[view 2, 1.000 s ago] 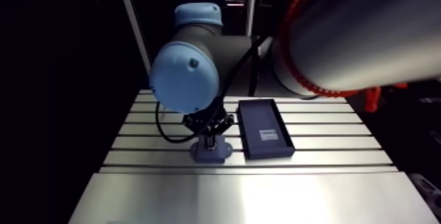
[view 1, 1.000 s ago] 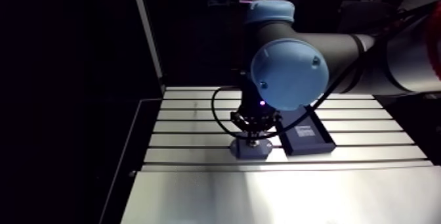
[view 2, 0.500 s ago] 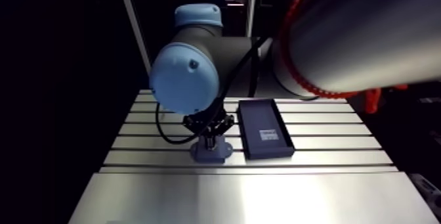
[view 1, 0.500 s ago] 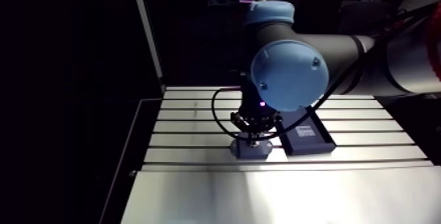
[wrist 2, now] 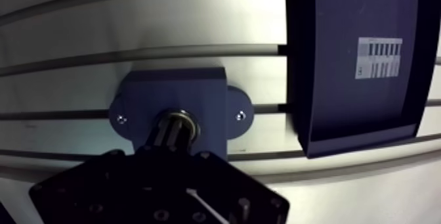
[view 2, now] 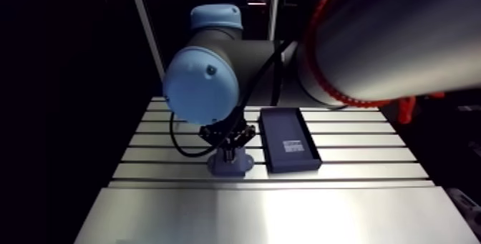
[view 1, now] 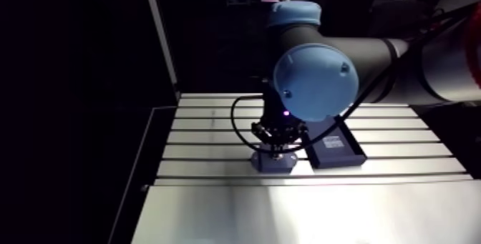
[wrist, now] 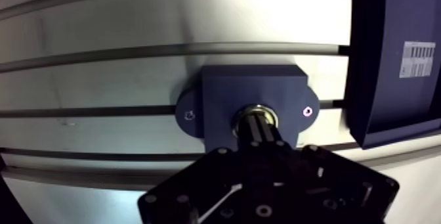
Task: Pick up the bearing and press it into the housing until flush.
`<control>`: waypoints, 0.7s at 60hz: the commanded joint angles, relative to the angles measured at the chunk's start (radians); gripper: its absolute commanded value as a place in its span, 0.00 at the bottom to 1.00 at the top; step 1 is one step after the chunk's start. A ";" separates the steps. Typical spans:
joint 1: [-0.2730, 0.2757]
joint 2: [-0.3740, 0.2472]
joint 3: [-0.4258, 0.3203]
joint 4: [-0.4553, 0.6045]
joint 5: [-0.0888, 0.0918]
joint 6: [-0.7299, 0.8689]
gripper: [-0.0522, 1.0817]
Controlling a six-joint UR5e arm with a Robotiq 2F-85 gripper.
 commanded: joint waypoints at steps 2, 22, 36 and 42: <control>0.001 0.002 0.000 0.000 0.000 0.000 0.83; 0.001 0.004 0.000 -0.001 -0.001 0.000 0.83; 0.000 0.009 0.000 -0.001 -0.002 0.000 0.83; 0.000 0.009 0.000 -0.001 -0.002 0.000 0.83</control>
